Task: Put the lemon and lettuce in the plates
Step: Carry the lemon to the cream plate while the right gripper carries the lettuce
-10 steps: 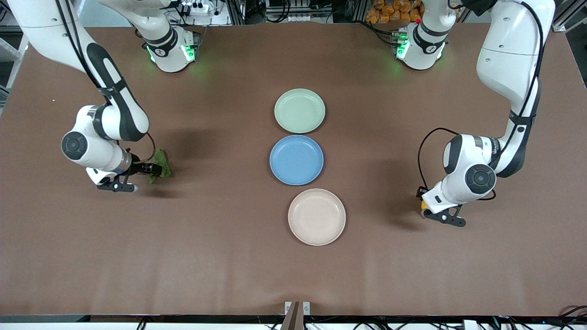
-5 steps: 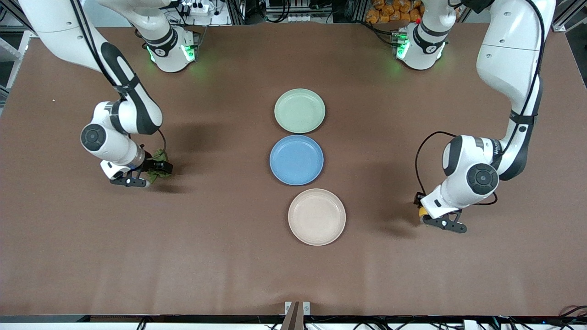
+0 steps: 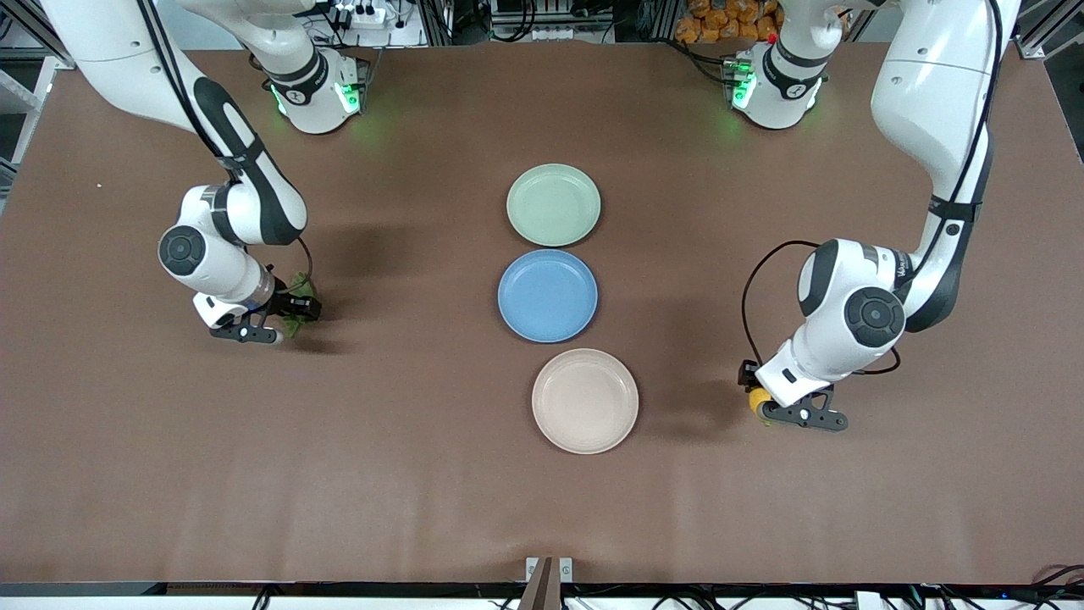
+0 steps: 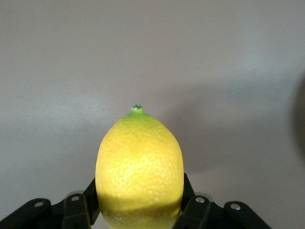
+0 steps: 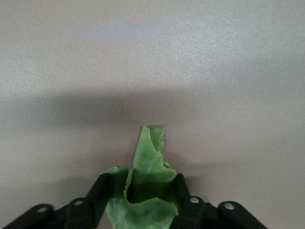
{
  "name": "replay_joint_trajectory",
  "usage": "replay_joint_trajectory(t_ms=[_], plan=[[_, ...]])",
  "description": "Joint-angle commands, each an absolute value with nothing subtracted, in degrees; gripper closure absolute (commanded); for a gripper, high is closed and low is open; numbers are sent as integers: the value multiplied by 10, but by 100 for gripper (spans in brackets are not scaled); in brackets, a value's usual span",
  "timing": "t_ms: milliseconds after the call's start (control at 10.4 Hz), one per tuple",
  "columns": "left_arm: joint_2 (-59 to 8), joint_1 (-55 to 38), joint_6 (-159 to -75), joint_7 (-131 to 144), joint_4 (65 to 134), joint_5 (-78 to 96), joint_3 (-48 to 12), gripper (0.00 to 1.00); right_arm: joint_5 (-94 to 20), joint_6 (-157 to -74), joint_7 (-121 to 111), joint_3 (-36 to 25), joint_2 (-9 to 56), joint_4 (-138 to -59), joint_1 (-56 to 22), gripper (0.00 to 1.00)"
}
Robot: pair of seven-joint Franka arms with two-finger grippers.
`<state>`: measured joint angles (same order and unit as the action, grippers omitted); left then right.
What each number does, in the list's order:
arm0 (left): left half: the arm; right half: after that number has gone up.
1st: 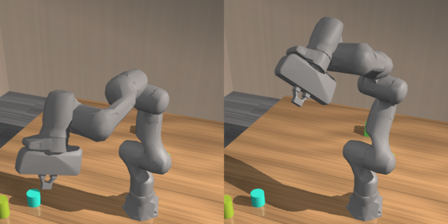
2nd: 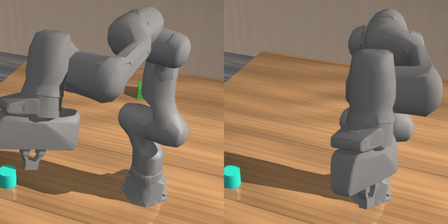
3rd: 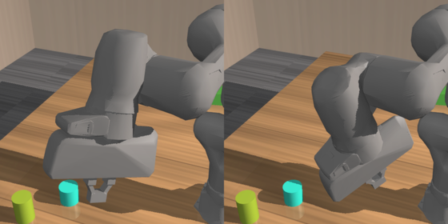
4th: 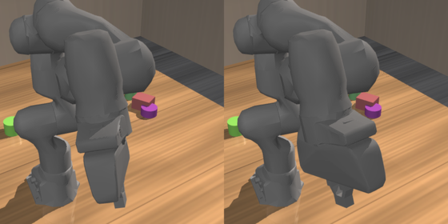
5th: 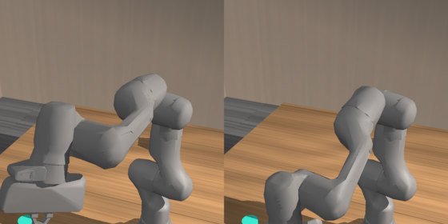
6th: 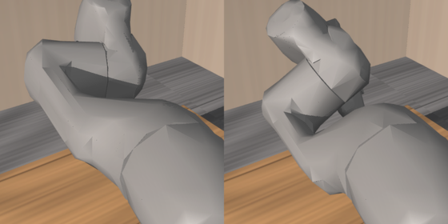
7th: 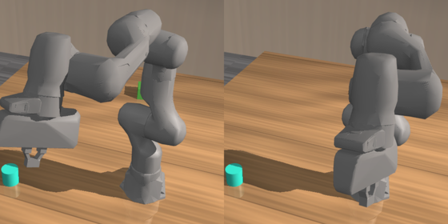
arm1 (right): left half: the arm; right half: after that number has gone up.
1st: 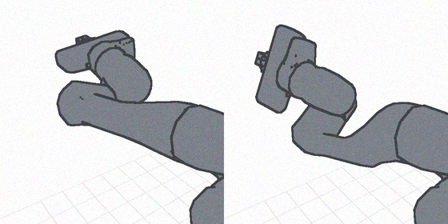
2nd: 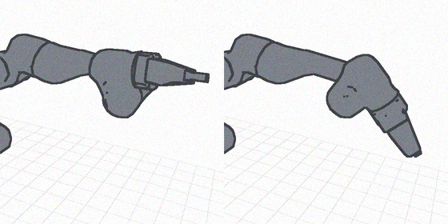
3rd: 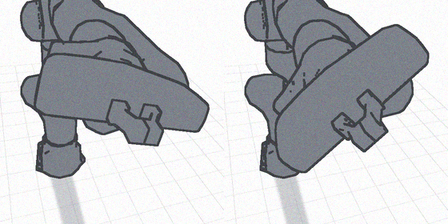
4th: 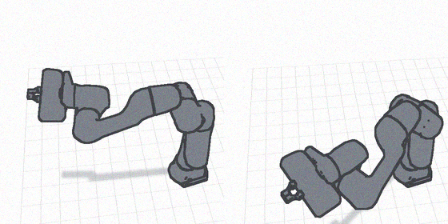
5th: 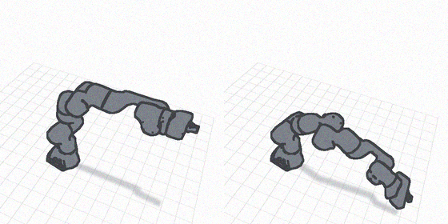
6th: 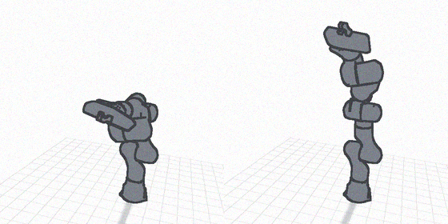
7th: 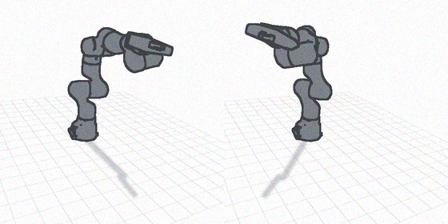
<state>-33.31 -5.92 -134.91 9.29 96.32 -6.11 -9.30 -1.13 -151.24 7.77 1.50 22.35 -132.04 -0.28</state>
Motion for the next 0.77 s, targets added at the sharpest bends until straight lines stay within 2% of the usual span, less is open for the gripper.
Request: replay_joint_trajectory(t_ms=[0,96,192,383,671], plan=[[-306,-59,-1342,184,972,-50,-126,100,-11,-1512,83,16,212,-1334,-3,91],[-307,-59,-1342,222,969,-50,-142,100,-11,-1504,83,16,212,-1332,-3,99],[-307,-61,-1342,260,969,-53,-153,100,-11,-1494,83,16,211,-1327,-3,100],[-308,-82,-1342,326,959,-55,-163,100,-11,-1476,83,17,203,-1323,-3,100],[-318,-140,-1346,415,953,-57,-160,100,-11,-1367,84,18,172,-1283,-4,100]])
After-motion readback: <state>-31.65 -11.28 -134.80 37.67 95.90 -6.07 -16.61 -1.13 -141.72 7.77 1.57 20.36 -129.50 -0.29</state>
